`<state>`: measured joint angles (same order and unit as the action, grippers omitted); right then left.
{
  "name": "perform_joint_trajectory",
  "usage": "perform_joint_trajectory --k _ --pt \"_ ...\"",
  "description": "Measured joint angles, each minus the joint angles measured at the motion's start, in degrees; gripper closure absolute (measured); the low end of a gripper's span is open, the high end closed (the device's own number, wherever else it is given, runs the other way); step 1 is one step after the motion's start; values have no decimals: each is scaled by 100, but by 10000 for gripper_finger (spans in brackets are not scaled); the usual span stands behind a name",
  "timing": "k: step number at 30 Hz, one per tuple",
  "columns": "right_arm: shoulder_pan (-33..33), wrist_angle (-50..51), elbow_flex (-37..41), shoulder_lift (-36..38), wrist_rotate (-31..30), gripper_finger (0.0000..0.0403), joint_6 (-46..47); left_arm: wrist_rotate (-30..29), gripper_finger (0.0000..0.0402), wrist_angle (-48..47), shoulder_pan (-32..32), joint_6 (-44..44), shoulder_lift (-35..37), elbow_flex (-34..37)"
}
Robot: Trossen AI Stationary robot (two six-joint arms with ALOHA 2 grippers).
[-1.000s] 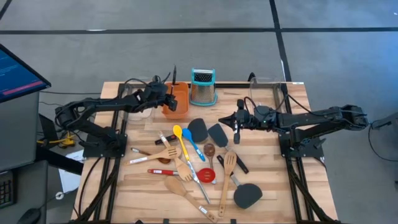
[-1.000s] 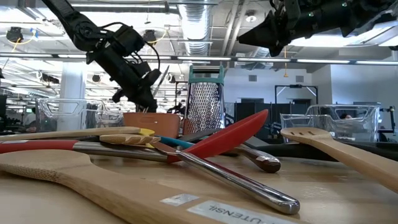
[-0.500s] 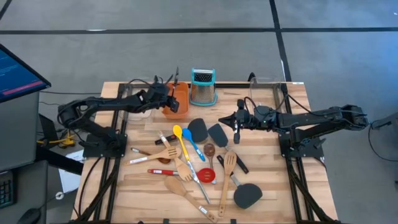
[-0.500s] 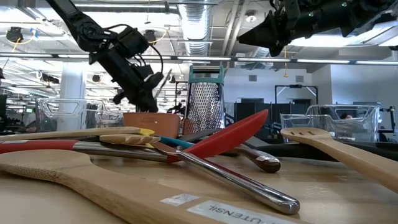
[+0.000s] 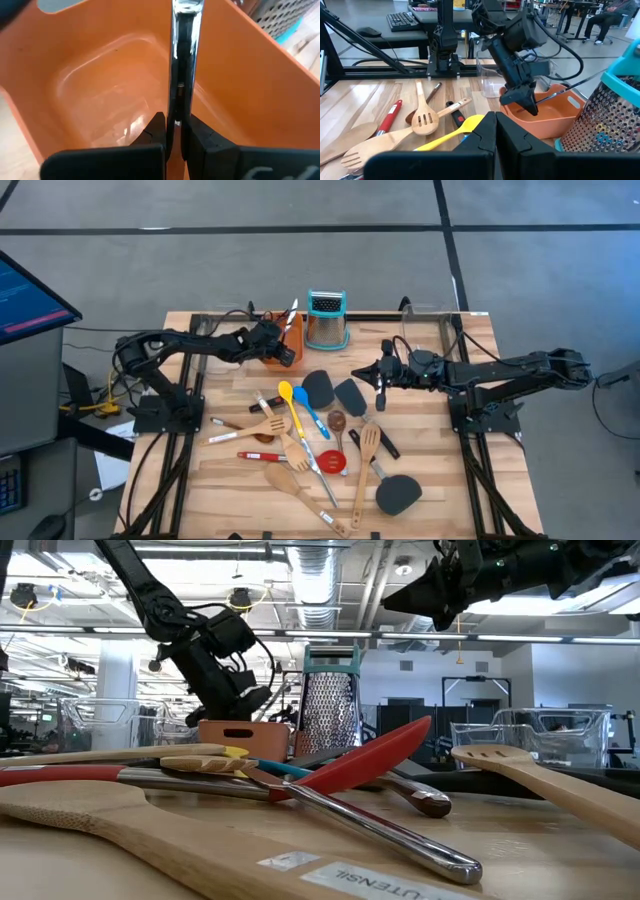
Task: Pick & Place Kitchen Items
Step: Put the silver knife into the orange bin
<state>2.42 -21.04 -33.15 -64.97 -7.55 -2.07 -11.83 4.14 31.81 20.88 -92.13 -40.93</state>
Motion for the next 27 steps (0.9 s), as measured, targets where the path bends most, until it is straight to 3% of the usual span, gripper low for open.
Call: perform_joint_trajectory --k 14,27 --pt "0 53 0 0 0 403 0 4 392 -382 20 44 47 2" --pt "-2 68 0 0 0 403 3 -20 325 -274 24 107 47 2"
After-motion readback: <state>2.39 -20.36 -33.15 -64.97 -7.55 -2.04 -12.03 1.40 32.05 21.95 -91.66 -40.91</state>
